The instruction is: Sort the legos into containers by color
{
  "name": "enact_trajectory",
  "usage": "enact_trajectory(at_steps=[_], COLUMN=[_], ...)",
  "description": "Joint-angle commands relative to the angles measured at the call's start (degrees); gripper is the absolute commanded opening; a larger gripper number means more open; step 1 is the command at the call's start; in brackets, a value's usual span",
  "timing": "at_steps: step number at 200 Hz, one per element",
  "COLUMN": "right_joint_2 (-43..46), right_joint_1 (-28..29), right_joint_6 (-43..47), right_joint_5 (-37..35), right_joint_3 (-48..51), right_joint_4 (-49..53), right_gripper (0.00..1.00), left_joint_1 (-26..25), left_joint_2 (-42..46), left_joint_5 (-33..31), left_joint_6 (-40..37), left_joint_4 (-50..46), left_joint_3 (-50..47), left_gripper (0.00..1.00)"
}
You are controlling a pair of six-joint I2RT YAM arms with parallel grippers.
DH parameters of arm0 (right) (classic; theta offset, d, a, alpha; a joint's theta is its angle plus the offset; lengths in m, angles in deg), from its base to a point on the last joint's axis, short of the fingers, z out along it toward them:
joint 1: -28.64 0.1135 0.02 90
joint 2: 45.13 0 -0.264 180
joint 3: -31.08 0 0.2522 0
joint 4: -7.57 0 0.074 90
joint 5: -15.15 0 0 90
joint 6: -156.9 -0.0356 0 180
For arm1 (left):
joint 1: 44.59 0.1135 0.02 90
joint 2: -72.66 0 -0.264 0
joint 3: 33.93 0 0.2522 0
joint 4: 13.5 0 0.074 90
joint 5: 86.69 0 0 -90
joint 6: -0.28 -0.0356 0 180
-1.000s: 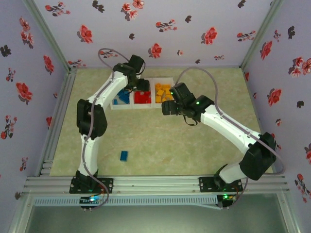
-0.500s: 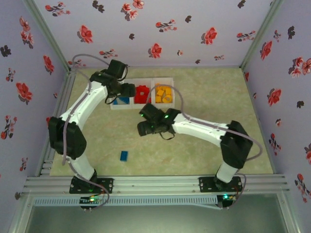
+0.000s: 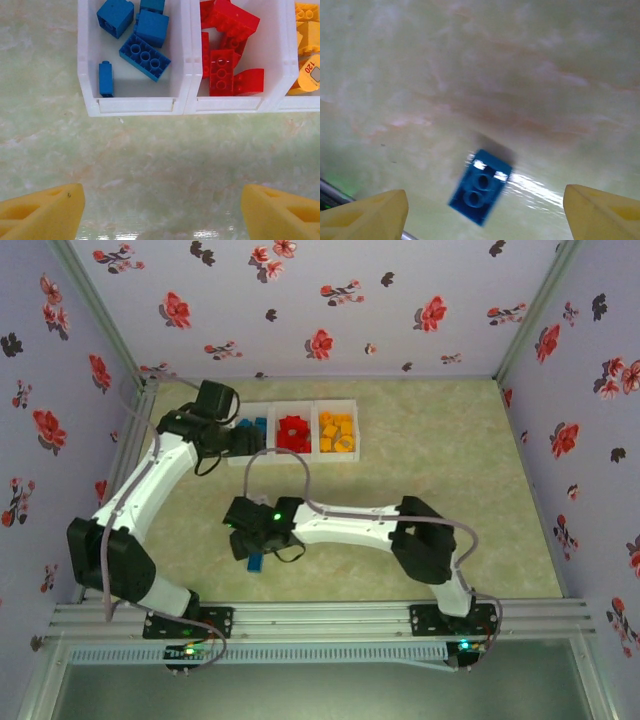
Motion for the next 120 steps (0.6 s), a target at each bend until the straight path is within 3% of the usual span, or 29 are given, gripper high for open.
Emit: enact_trajectory(at_steps=[1,45,120], right_joint_2=[-4.6,-8.9,-11.1], right_joint_1=[1.9,3.3,3.7], right_joint_6=[-6.3,-11.9,-11.5], right_joint_5=[-1.5,-1.2,-2.0], right_joint_3=[-4.6,-6.0,-9.4], right_joint_4=[5.1,7.3,10.8], right_gripper=[0.79,0.67,0.65], left_joint_1=[1.1,1.8,1.9], left_joint_2=[3.8,10.3,12.9], left_joint_5=[1.7,2.8,3.8], left_joint_6=[-2.9,-2.7,-2.3], left_joint_4=[0.2,1.0,0.9], left_joint_3=[-1.7,-5.6,-6.7], left_gripper=[0.82,0.83,0.83])
